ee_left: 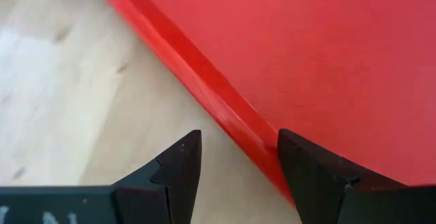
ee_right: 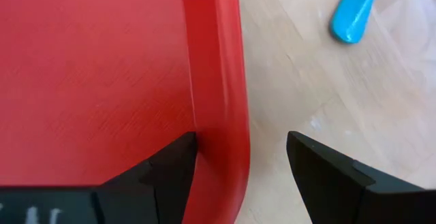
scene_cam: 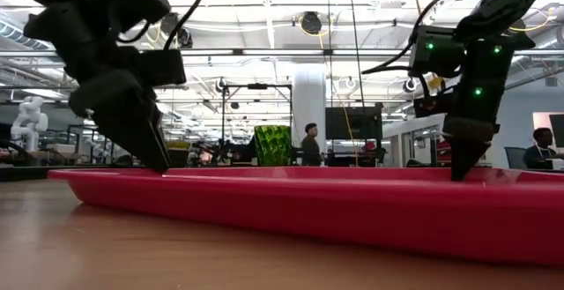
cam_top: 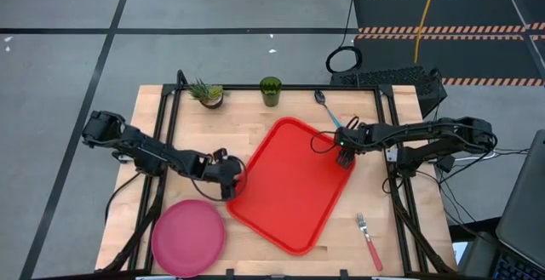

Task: Pick and place plate/cup/fork/spoon on tray
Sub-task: Adjust the red serving tray

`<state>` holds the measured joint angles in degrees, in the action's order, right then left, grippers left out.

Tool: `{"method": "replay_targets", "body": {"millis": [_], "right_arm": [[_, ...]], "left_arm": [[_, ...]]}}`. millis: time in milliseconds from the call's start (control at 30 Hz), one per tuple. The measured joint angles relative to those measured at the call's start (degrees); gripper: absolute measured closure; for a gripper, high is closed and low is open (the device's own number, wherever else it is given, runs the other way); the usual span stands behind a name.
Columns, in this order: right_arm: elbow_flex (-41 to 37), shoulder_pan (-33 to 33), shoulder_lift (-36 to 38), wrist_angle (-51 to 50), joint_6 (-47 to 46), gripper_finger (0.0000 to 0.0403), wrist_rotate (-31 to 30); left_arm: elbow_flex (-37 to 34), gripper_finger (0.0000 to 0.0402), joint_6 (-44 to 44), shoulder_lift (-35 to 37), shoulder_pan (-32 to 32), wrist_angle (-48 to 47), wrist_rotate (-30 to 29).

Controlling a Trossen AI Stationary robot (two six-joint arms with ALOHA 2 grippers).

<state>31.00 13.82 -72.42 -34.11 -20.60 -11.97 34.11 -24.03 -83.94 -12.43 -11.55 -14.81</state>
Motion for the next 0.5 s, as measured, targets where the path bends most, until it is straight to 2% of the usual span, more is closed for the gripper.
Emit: {"method": "replay_targets", "body": {"millis": [333, 500], "right_arm": [[-0.11, -0.07, -0.11, -0.27, -6.46, 0.0179, 12.35], [-0.13, -2.32, -0.11, -0.93, -9.09, 0.0179, 13.68]], "left_arm": [[-0.2, 0.0206, 3.42, -0.17, 4.43, -2.34, -0.19], [-0.2, 0.0206, 6.43, -0.17, 6.97, -2.39, -2.0]]}}
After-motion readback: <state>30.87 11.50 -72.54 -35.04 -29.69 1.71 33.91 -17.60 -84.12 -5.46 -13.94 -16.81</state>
